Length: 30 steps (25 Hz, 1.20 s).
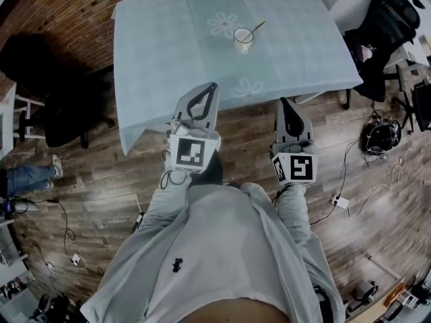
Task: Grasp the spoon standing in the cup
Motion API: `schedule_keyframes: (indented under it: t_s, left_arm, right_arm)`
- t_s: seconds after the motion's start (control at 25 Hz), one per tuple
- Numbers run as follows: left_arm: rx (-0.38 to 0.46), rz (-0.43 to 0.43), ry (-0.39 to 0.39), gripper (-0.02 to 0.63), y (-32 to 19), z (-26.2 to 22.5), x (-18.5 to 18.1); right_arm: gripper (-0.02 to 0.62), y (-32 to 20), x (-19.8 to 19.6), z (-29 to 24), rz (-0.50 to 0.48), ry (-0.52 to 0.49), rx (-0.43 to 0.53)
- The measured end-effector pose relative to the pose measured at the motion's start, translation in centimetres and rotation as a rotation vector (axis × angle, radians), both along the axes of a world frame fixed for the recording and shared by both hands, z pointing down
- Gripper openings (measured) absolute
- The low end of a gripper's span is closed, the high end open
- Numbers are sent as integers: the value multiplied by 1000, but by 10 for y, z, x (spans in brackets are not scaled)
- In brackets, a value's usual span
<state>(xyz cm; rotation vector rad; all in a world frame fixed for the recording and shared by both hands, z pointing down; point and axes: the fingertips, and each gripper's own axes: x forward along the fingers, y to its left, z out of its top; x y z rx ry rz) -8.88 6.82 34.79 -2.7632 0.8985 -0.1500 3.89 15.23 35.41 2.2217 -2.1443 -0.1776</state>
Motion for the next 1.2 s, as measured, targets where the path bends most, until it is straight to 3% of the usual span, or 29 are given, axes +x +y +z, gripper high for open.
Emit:
schedule_keyframes:
  t_s: [0.52, 0.84, 1.2]
  left_arm:
    - [-1, 80, -2, 17, -157, -7, 48]
    - [-53, 93, 8, 17, -184, 5, 60]
    - [-73, 12, 0, 17, -229, 17, 92]
  right_arm:
    - [14, -153, 45, -7, 72, -13, -13]
    - [14, -175, 58, 10, 98, -39, -58]
    - [14, -226, 98, 23, 26, -32, -86]
